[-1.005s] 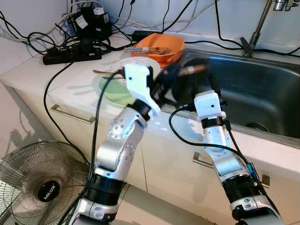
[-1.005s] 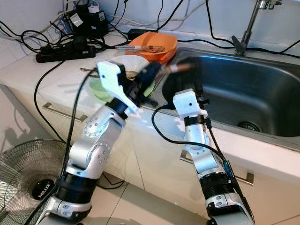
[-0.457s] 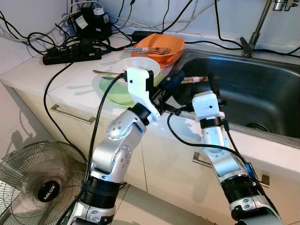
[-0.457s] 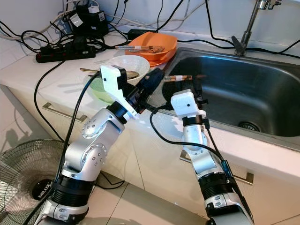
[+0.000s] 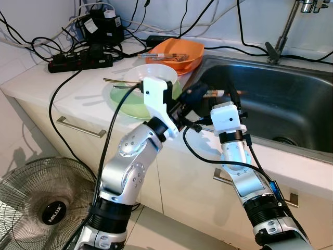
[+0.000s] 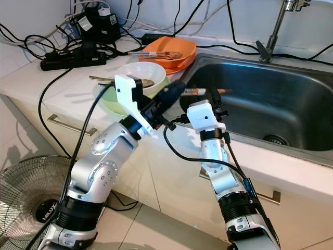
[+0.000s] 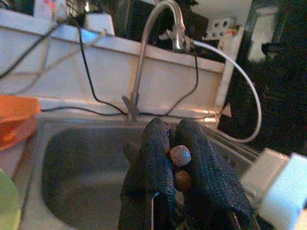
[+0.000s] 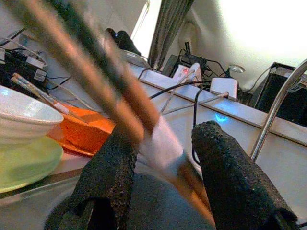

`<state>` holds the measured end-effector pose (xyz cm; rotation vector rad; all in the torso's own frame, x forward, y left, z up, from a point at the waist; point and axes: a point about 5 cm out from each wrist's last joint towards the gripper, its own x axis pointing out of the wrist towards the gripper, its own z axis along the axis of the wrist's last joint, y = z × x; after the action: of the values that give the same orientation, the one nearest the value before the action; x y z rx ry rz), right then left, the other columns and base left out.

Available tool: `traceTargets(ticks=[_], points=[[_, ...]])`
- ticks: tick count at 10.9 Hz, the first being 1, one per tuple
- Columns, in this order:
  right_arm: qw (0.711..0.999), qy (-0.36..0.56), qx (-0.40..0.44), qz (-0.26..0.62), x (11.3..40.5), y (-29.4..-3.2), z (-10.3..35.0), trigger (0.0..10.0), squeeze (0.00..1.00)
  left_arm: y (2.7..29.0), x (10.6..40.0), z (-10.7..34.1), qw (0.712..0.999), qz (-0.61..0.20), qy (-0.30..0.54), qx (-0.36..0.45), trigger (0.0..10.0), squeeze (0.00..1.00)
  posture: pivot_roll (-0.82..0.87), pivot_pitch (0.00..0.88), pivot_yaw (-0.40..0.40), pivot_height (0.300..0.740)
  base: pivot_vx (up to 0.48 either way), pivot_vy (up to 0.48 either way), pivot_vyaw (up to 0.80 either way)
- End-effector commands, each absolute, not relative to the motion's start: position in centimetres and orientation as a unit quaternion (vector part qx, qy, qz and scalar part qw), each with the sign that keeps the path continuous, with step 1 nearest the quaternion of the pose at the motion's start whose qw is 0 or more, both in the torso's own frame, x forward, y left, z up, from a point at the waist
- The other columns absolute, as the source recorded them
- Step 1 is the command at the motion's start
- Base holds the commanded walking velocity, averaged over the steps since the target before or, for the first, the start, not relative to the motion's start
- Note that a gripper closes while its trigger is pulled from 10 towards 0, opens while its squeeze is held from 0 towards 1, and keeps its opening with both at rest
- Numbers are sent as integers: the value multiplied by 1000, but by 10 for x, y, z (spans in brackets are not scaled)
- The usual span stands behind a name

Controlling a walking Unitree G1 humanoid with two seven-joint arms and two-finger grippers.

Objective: Kitchen organization

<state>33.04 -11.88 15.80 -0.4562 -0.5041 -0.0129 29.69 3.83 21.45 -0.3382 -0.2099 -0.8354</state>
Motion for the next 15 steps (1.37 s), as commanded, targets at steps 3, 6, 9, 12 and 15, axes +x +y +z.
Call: traceTargets(ticks=[3,6,9,12,15], points=[[941,-259,-217,-1,332,-113,164,4863,0,38,294,215,892,-414,-102,-153,10000,0,78,0,98,740,0,0,0],[941,-256,-220,0,332,-113,163,0,0,42,298,217,902,-391,-111,-145,10000,0,79,0,95,740,0,0,0],[942,-253,-221,2,332,-112,162,0,0,42,300,217,905,-384,-114,-140,10000,0,78,0,95,740,0,0,0],[942,-253,-221,1,332,-113,161,0,0,45,304,218,913,-362,-121,-141,10000,1000,78,0,96,740,0,0,0],[943,-253,-217,0,332,-113,162,0,0,46,306,220,914,-354,-129,-147,10000,1000,76,0,96,740,0,0,0]])
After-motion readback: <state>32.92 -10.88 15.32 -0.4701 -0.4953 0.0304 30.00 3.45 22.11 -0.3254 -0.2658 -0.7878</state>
